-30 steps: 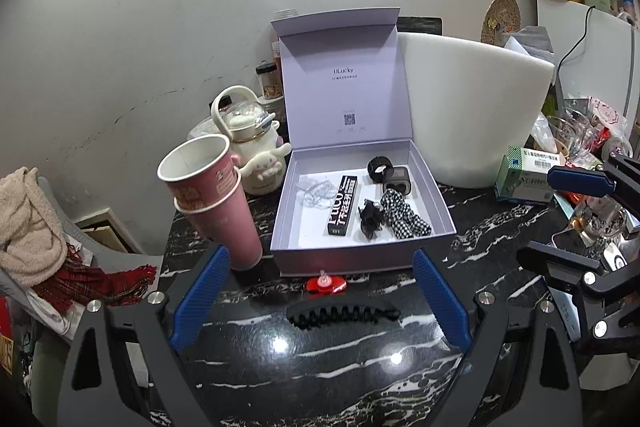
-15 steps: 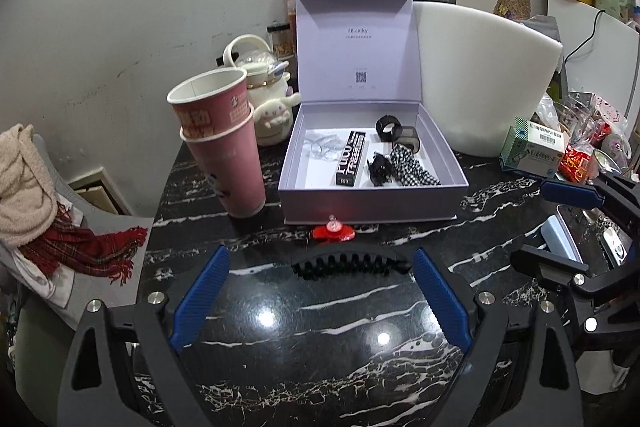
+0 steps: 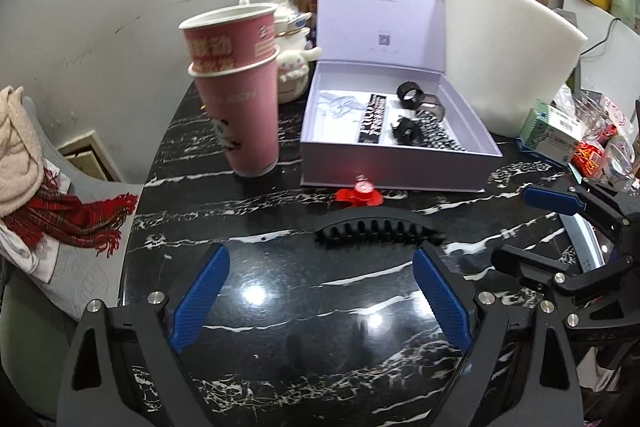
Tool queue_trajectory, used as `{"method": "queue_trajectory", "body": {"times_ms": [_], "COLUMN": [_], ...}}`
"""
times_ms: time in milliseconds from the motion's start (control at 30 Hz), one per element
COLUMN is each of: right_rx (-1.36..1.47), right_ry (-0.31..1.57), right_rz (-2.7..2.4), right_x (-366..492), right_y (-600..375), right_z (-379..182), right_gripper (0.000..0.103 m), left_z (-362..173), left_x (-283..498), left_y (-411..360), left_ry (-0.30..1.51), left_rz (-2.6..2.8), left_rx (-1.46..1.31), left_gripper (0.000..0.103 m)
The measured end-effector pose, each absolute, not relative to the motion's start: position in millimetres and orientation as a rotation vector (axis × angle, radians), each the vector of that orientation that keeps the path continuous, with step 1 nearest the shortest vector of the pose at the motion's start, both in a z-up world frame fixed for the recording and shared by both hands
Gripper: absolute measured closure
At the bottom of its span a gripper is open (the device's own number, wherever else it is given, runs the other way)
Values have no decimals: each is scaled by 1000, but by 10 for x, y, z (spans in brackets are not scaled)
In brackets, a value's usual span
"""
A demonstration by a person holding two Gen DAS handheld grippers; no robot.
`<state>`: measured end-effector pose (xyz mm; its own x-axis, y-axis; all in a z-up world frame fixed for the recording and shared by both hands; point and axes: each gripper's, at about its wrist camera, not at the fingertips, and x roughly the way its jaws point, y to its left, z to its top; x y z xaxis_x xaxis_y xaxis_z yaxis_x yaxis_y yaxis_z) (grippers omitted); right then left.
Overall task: Organize rigid objects
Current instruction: 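Grasp the large black claw clip with the right tool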
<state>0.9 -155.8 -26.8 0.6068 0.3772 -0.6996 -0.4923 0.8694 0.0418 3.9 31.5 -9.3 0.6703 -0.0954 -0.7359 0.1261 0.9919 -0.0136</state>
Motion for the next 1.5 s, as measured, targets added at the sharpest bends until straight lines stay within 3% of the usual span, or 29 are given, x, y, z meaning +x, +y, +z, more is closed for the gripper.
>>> {"method": "queue_trajectory", "body": {"times_ms": [933, 1267, 1500], "right_rx": [-288, -308, -282], "right_ry": [917, 915, 926], "right_rz": [599, 596, 578], "right_x": [831, 807, 651], "right_y": [-798, -858, -1082], "right_z": [-860, -882, -857], "right_gripper": [28, 63, 70], "left_z": [-461, -445, -358], "left_x": [403, 546, 589], "left_y": [935, 850, 593], "left_ry": [927, 933, 900], "left_rz": [-29, -55, -91], "left_rx": [-53, -69, -11], "left_gripper": [9, 9, 9]}}
